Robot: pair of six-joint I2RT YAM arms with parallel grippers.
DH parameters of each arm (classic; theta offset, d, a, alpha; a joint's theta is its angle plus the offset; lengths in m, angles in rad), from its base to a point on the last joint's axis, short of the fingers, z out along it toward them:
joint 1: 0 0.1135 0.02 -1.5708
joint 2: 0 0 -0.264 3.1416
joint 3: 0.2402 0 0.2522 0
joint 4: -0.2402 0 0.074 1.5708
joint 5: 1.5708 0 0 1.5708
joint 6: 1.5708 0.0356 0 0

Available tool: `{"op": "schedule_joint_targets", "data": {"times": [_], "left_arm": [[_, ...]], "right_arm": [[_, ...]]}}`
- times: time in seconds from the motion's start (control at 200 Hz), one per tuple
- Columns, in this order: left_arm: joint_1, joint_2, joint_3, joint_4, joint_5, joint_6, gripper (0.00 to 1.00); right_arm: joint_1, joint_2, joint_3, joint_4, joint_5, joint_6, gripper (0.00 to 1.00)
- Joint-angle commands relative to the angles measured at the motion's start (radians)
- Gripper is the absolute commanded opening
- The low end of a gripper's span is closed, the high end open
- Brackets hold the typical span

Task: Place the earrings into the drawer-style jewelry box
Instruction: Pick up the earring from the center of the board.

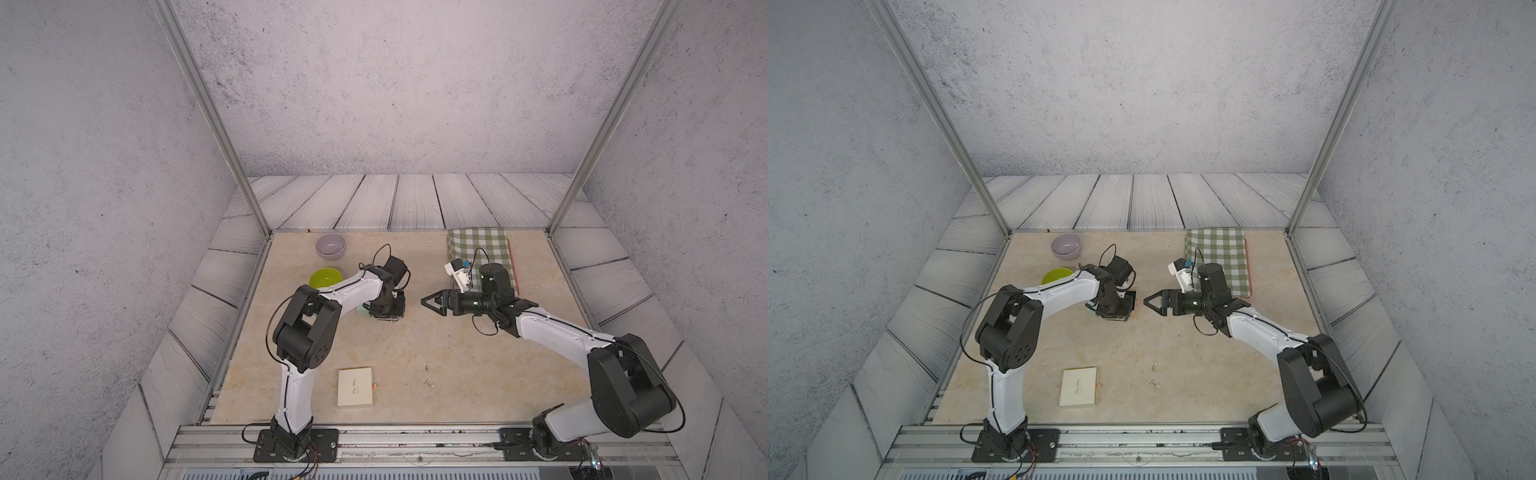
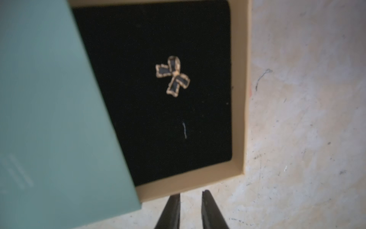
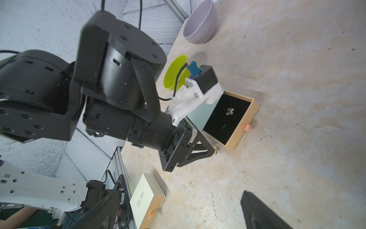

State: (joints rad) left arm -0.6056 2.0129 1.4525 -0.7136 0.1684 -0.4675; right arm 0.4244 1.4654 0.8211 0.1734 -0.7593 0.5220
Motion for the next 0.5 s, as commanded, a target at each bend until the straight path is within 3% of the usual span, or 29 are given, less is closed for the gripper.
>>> {"op": "schedule_joint_targets", "data": {"times": [0.0,0.495], "left_arm": [[-0.006,0.017,0.021,-0.02,-0.005,0.01,0.21],[-0.005,0.038,0.019,-0.012,0.001,0.012,0.1]], "right_arm": [[-0.005,0.007,-0.009,-0.003,-0.022,-0.015,0.99],[-0.007,0.014,-0.016,0.032,-0.039,0.015,0.99]]}}
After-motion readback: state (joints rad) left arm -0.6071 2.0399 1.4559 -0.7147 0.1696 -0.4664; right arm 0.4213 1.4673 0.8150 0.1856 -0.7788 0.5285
